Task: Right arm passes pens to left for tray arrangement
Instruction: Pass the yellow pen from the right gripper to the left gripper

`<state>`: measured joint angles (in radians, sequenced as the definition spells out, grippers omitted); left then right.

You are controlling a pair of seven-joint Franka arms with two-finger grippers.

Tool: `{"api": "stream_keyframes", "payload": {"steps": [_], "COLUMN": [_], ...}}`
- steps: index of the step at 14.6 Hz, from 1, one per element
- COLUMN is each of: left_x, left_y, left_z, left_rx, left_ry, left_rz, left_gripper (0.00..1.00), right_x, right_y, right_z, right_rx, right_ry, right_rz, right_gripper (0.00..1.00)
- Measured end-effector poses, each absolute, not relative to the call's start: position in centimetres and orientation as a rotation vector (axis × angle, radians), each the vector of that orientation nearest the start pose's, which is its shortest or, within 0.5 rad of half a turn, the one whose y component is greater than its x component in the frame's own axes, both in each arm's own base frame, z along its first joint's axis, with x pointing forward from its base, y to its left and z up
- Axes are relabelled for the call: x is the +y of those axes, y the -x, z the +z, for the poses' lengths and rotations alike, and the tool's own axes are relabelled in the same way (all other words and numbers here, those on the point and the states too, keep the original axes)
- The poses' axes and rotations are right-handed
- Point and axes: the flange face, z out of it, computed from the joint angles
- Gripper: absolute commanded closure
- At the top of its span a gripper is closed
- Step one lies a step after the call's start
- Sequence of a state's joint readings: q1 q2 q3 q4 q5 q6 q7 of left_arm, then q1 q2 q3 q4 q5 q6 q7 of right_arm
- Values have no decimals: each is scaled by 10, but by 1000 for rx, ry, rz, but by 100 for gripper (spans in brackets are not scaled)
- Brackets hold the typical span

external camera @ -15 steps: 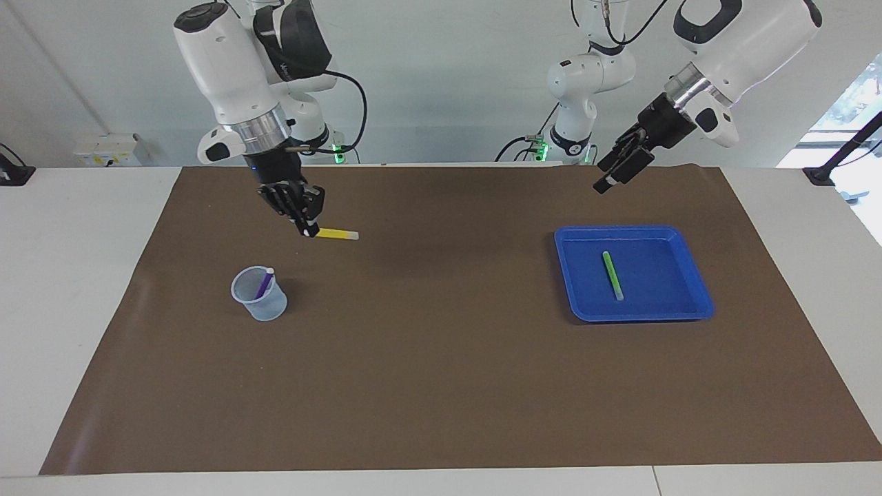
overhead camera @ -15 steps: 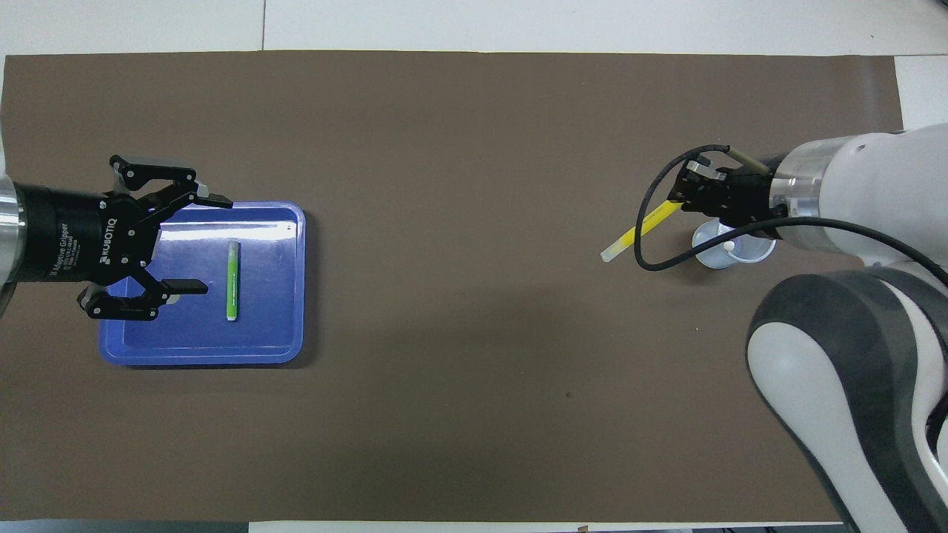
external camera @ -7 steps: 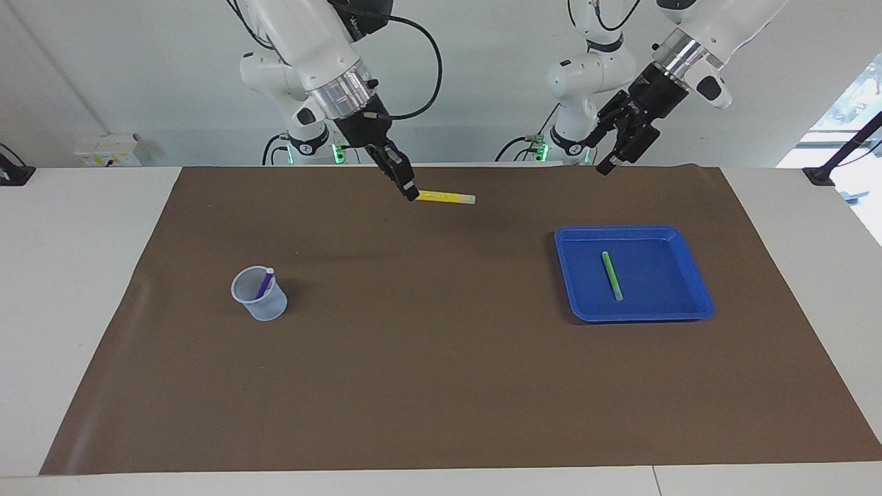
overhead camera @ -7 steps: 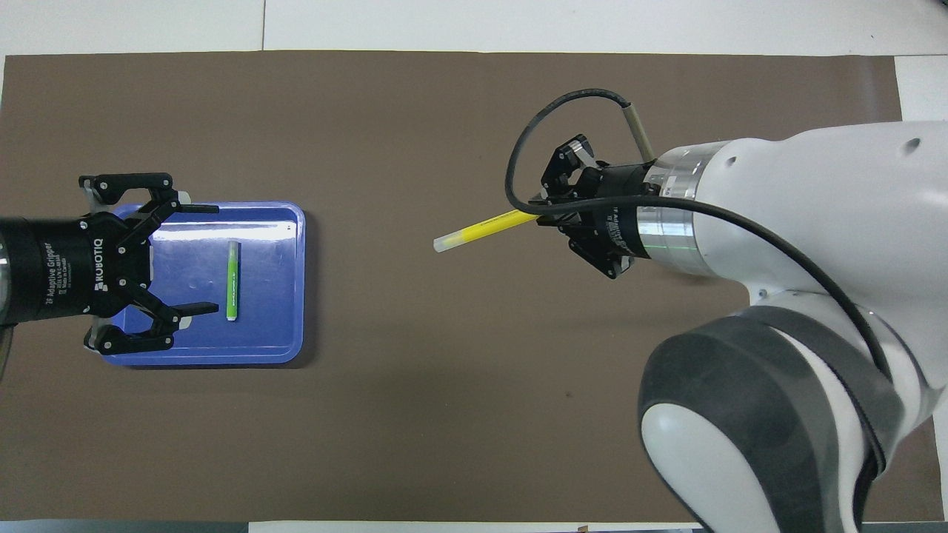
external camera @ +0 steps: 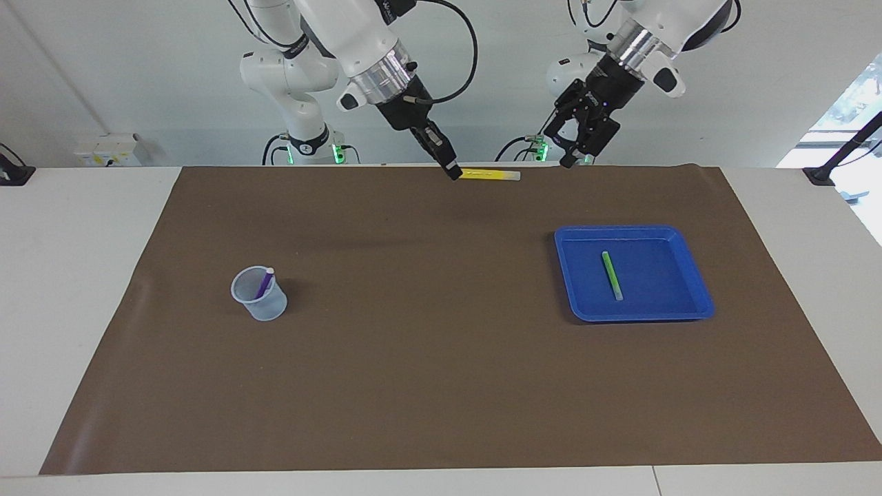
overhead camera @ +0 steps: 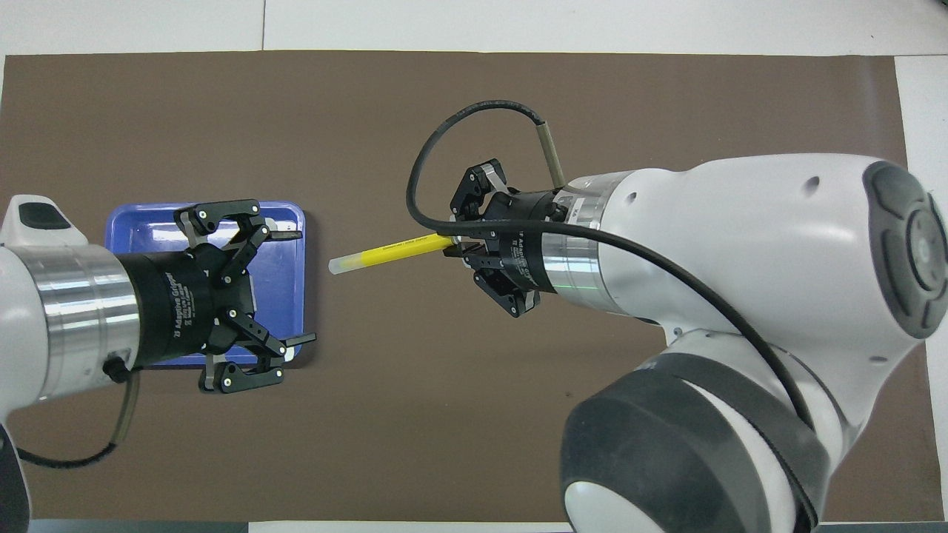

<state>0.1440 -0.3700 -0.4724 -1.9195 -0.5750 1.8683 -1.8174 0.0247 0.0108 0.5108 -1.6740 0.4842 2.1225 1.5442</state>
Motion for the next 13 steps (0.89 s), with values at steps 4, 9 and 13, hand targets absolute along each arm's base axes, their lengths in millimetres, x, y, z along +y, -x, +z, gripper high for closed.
{"api": "stream_keyframes", "payload": {"steps": [4, 9, 13], "left_x": [-276, -283, -281], "left_y": [-392, -388, -397], "left_z": [661, 664, 658], "left_rx": [1981, 2085, 2075], "left_ry": [-1900, -1810, -1780], "left_rz": [-199, -55, 1], "left_gripper": [0, 0, 0], "right_x": [339, 345, 354], "right_y": [-507, -507, -502], "right_z": [629, 625, 623], "right_rx": [1381, 1377, 1361], "right_ry": [2079, 2079, 2091], "right_rz": [253, 263, 274], "right_gripper": [100, 100, 100]}}
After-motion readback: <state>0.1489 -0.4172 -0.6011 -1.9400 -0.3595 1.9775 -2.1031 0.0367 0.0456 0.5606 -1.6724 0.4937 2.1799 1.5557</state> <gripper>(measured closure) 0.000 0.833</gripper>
